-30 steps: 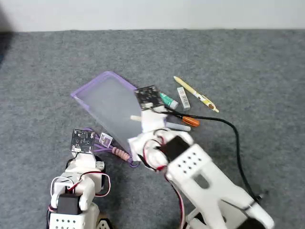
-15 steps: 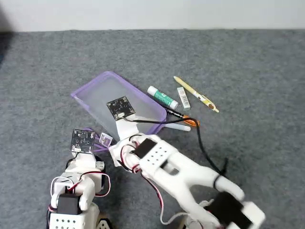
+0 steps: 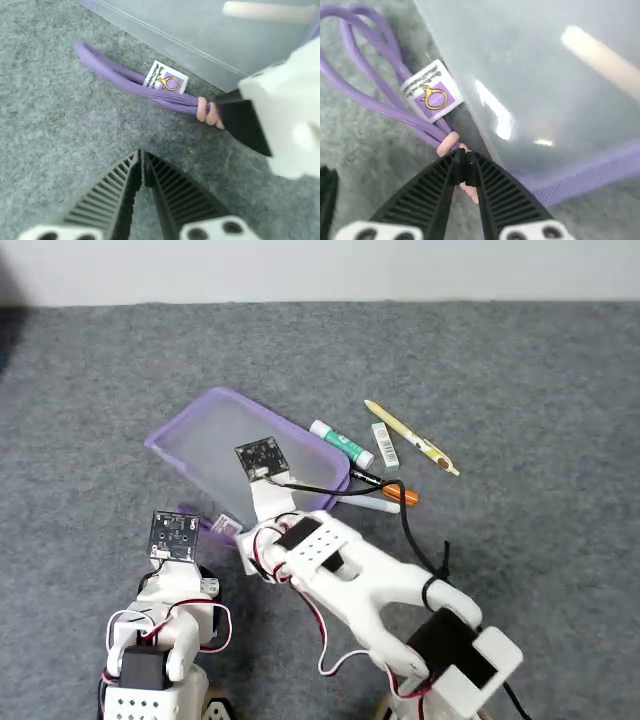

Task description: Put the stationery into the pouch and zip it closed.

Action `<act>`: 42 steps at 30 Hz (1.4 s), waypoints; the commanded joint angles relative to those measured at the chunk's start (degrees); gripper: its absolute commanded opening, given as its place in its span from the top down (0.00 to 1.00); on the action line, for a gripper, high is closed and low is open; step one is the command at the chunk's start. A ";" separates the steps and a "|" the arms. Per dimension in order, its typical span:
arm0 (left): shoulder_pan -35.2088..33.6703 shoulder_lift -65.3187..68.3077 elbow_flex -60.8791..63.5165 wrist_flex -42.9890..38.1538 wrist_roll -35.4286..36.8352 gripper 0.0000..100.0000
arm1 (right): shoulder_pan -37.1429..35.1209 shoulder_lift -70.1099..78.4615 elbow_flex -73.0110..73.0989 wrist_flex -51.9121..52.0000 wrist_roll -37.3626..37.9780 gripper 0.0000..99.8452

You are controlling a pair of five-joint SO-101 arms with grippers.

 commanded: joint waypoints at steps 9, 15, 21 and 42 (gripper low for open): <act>0.00 -0.62 -1.10 -0.70 -0.70 0.99 | 8.66 -6.29 -0.09 22.55 27.96 0.99; 0.00 -0.62 -1.10 -0.70 -0.70 0.99 | 15.43 -8.92 -0.09 30.64 37.19 0.99; 0.00 -0.62 -1.10 -0.70 -0.70 0.99 | 20.35 -15.60 -0.09 39.52 42.02 0.99; 0.00 -0.62 -1.10 -0.70 -0.70 0.99 | 18.33 -34.07 0.70 49.27 34.81 0.98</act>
